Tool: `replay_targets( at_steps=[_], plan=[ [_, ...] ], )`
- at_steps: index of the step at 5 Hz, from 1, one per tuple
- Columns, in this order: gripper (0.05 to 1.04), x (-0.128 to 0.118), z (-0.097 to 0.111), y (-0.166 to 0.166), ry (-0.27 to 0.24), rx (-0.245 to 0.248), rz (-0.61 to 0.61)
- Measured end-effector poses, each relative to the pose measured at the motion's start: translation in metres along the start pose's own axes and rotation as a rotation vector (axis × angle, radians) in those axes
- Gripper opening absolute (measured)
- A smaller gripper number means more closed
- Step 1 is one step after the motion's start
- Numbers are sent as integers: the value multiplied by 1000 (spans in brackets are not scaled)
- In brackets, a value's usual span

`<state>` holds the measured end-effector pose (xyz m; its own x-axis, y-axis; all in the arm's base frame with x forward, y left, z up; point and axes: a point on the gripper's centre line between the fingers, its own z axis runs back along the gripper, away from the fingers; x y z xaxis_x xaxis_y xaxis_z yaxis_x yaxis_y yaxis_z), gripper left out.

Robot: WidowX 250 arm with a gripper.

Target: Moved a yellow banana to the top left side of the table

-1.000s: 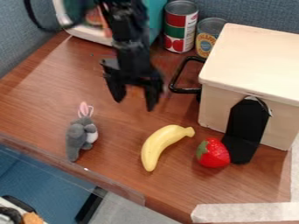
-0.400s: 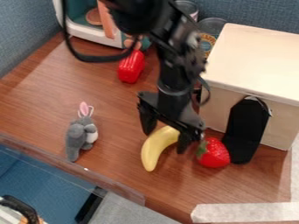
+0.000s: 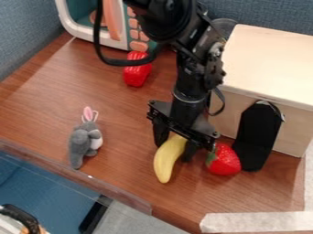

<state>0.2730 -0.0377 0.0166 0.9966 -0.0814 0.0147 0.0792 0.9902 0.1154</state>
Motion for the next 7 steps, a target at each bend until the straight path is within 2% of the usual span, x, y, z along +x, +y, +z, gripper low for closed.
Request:
replay_targets(
  at_steps=[1, 2, 3, 4, 5, 6, 7],
  plan=[
    [501, 0, 12, 9, -41, -9, 14],
    [500, 0, 27, 32, -67, -34, 50],
    [500, 15, 54, 86, -134, -88, 160],
    [500, 36, 69, 139, -177, -138, 276],
    [500, 52, 54, 186, -134, -141, 345],
    [500, 62, 40, 210, -113, -116, 364],
    [500, 71, 10, 222, -61, -81, 374]
  ],
)
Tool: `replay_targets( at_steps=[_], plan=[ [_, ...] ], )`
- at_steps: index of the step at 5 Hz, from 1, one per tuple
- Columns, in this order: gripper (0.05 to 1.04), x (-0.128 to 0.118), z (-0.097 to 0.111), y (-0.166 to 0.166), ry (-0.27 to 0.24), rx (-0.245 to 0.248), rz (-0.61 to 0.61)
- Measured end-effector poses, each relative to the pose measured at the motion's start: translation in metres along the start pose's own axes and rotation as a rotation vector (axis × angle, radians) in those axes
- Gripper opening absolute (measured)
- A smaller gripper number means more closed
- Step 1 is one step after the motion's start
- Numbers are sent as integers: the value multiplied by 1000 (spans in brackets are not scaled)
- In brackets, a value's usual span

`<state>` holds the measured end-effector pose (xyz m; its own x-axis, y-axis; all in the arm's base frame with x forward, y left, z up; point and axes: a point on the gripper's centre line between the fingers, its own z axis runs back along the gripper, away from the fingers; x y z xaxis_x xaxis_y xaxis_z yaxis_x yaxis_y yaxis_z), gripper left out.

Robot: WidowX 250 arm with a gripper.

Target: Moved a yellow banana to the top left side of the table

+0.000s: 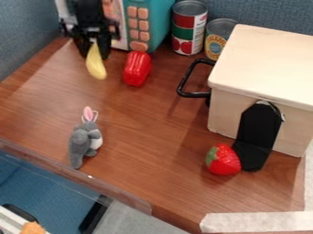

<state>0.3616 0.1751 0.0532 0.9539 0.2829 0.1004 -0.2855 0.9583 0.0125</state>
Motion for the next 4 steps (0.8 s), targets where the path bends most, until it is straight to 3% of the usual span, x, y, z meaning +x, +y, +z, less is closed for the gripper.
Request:
replay_targets(
  at_steps=[1, 2, 3, 4],
  plan=[
    [499, 6, -26, 7, 37, 48, -14],
    [499, 10, -31, 7, 40, 82, -31],
    [573, 9, -32, 7, 37, 80, -39],
    [877, -1, -17, 6, 10, 68, -21]
  ],
)
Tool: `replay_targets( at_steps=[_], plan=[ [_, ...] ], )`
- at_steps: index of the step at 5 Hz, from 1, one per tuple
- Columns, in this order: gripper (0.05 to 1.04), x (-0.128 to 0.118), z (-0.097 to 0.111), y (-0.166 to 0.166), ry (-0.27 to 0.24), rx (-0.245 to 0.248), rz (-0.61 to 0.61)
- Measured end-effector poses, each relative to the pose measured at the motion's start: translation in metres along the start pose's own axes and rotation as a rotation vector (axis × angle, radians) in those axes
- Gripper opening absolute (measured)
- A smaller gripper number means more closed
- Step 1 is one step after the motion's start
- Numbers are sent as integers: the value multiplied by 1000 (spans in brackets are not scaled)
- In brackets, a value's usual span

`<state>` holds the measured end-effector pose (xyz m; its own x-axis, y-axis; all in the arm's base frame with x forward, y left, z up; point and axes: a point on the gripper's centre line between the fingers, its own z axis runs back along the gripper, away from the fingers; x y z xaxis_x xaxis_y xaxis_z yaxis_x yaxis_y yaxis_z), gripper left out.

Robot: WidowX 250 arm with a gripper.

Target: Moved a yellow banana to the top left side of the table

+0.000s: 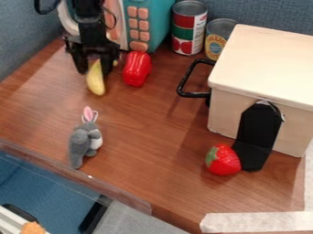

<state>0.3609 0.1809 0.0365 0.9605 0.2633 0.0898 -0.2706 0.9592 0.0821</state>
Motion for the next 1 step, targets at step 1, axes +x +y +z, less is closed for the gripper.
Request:
replay_targets(
  at_steps=[1],
  plan=[
    [1011, 3, 36, -4, -79, -30, 0]
  ],
)
